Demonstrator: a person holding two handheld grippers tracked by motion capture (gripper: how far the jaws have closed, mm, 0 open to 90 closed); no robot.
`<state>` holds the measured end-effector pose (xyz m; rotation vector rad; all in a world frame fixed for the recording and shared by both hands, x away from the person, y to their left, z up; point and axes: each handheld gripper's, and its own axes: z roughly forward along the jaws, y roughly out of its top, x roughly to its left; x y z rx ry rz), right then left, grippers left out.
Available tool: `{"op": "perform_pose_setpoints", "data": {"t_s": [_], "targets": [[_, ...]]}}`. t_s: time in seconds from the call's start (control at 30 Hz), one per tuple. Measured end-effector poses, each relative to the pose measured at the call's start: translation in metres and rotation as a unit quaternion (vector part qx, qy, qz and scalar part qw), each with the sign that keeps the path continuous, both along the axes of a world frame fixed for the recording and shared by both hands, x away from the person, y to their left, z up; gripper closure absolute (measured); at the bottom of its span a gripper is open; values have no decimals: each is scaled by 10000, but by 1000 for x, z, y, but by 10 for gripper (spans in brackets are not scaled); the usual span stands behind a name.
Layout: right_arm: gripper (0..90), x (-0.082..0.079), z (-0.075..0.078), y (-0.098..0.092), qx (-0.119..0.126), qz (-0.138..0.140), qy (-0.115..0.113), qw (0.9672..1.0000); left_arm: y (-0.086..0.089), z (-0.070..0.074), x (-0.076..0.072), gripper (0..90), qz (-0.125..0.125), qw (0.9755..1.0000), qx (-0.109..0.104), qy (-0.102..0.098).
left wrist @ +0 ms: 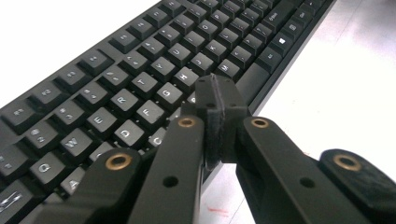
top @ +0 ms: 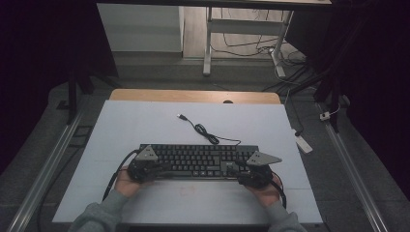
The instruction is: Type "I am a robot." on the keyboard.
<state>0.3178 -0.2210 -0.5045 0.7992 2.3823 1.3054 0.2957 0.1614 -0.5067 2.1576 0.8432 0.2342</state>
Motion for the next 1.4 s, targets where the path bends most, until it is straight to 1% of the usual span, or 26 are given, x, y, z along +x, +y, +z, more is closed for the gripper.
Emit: {"op": "perform_pose_setpoints", "data": {"t_s": [0.03,0.33,0.6,0.77,0.83,0.87,0.9,0.93,1.07,1.1,1.13,1.23,1.33,1.4], "targets": [[541,0,0,0,29,-7,-2,10000,-1,-1,0,889,-15,10000,35,1],[541,1,0,-1,7,-21,-2,10000,-11,-8,1,888,-117,9996,251,62],[540,1,0,-1,-20,-25,18,10000,-14,-13,3,885,-96,9993,335,121],[539,1,0,0,-35,-21,19,10000,-16,-15,3,885,-122,9991,398,97],[539,1,0,-1,-36,-22,19,10000,-16,-16,4,886,-120,9991,385,86],[539,1,0,-1,-37,-22,17,10000,-17,-16,3,888,-102,9990,438,53],[539,1,0,-1,-46,-30,15,10000,-18,-18,3,888,-113,9984,558,12],[538,1,0,-1,-44,-30,16,10000,-19,-18,3,889,-110,9985,544,-36],[538,1,0,-1,-48,-27,11,10000,-19,-17,2,889,-106,9985,544,-32],[538,1,0,-1,-46,-27,11,10000,-18,-16,2,889,-103,9985,535,-40],[538,1,0,-1,-33,-20,11,10000,-17,-15,2,889,-100,9988,483,-59],[538,1,0,-1,-33,-28,15,10000,-10,-9,3,874,-44,9998,210,-61],[538,1,0,-1,-27,-31,21,10000,-1,-4,4,823,81,9999,-74,-52],[538,1,0,-1,-27,-29,15,10000,5,-2,4,759,166,9996,-225,-33]]}}
